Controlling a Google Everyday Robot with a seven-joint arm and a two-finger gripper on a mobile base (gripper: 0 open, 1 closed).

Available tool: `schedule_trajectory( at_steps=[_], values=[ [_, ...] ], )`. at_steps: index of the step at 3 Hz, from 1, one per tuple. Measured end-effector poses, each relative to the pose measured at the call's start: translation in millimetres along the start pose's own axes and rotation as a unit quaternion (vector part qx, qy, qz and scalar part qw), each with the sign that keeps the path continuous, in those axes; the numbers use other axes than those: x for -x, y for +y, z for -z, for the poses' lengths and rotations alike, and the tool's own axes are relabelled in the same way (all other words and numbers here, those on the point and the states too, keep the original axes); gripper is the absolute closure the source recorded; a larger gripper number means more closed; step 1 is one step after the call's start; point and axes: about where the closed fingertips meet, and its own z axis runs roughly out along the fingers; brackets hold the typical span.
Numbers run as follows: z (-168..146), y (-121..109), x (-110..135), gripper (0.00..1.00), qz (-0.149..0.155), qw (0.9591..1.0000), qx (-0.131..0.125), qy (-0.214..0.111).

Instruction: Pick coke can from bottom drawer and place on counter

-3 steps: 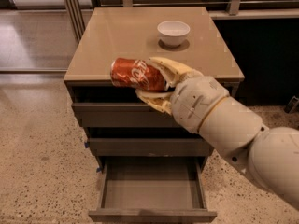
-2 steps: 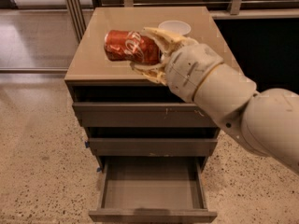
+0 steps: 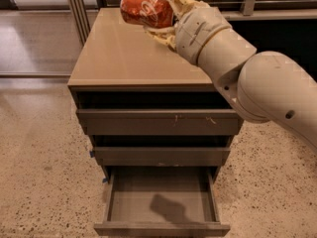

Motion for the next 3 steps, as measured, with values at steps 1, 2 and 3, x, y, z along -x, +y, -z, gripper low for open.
schedule_trajectory(
  at_steps=[1,2,3],
  values=[
    [-20,-17,-24,1.00,-0.021,0.9978,-0.046,0.042],
    [-31,-11,-64,1.00,-0.049,0.9929,-0.066,0.086],
    [-39,20,-110,1.00,-0.072,0.9874,-0.054,0.130]
  ],
)
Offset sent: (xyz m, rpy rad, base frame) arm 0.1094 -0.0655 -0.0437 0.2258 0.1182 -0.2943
